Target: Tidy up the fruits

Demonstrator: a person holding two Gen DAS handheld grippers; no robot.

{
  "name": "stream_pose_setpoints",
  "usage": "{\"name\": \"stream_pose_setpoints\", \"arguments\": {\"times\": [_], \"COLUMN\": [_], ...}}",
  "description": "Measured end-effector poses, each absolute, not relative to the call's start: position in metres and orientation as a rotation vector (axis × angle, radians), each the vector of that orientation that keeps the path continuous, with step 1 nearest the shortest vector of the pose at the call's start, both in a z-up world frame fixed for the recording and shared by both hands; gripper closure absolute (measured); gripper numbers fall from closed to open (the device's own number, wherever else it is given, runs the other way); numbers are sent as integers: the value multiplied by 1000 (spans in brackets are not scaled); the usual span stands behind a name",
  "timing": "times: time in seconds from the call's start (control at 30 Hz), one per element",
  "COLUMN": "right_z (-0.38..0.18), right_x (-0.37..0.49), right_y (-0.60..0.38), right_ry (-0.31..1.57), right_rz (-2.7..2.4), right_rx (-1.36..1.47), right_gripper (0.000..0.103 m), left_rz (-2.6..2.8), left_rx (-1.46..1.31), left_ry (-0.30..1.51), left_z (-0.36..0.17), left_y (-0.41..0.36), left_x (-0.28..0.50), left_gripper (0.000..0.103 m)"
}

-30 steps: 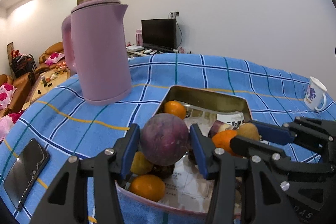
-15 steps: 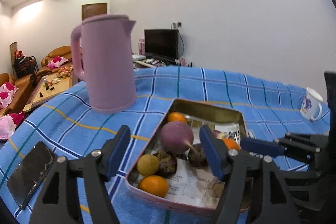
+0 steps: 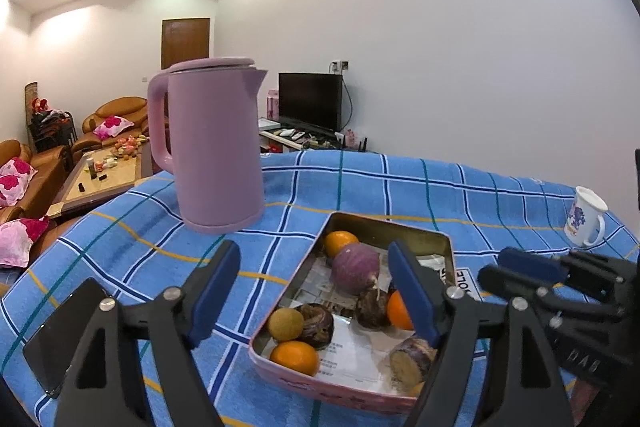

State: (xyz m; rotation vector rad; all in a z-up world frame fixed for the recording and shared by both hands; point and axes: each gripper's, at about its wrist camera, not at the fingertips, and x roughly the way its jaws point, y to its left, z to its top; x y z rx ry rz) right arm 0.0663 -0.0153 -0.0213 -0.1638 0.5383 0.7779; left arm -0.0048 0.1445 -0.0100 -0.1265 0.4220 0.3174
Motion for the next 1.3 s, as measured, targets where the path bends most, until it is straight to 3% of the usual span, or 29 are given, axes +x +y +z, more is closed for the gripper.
{"name": "stream_pose_setpoints", "arguments": {"times": [0.2, 1.2, 1.3], "right_z": [-14, -9, -9], "right_x": [63, 54, 54], "right_y": [-27, -45, -45], "right_ry": [518, 492, 491], "right_rz": [764, 752, 749], "right_rx": [-148, -124, -125], "right_gripper": [71, 69, 69], "left_rz": [313, 304, 311], "left_rx": [-115, -98, -96], "left_ry": [414, 409, 411], "left_z": [-7, -3, -3], "left_y": [137, 123, 123], "left_x": [-8, -11, -11], "left_gripper": [16, 10, 2]}}
